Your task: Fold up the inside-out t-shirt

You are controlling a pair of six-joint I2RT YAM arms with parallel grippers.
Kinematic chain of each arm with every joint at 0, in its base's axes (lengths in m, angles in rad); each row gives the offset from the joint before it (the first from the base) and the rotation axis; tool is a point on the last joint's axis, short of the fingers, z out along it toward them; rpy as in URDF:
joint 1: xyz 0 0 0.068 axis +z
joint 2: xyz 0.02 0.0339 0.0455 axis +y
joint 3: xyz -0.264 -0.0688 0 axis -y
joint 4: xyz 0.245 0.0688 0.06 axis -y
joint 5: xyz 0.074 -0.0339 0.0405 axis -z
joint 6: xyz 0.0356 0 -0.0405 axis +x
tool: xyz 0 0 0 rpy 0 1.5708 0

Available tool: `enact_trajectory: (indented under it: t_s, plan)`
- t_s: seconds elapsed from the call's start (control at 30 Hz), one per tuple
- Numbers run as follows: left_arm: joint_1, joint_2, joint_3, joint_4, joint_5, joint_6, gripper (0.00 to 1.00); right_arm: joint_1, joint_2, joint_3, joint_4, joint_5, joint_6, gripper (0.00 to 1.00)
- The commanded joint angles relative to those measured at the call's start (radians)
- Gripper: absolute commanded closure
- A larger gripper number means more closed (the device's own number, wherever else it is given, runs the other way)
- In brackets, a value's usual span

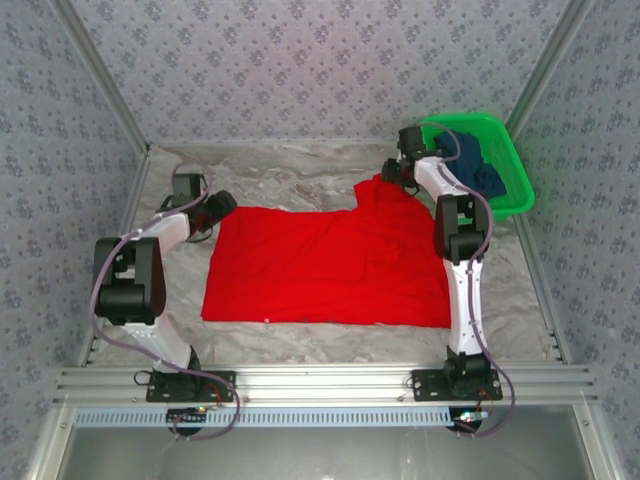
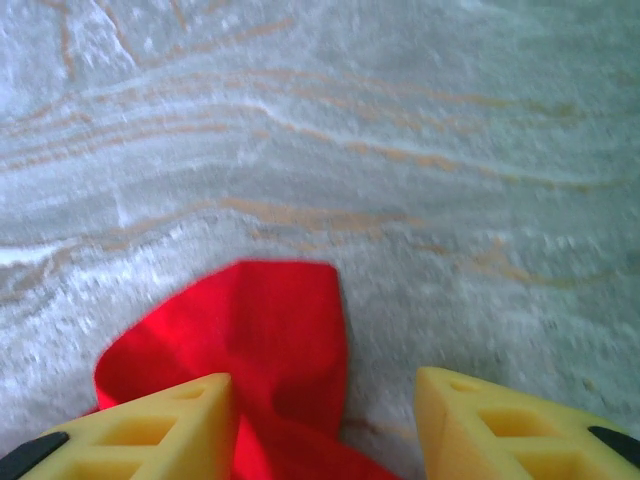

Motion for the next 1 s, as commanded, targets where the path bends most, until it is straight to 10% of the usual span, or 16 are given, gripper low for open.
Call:
enact_trajectory:
  t_s: [0.0,0.53,0.97]
  plan:
    - [-0.002,0.013,0.028,-0.001,0.008,0.022,0.30,-0.010,0.060,0.106,-0.076,-0.035,0.006,0.53]
    - [0.027,0.084,0.105,-0.092,0.005,0.051,0.30,-0.032,0.129,0.247,-0.106,-0.050,-0.025,0.95]
    - [0.029,0.174,0.201,-0.162,0.012,0.087,0.30,-0.071,0.117,0.265,-0.090,-0.025,-0.036,0.82]
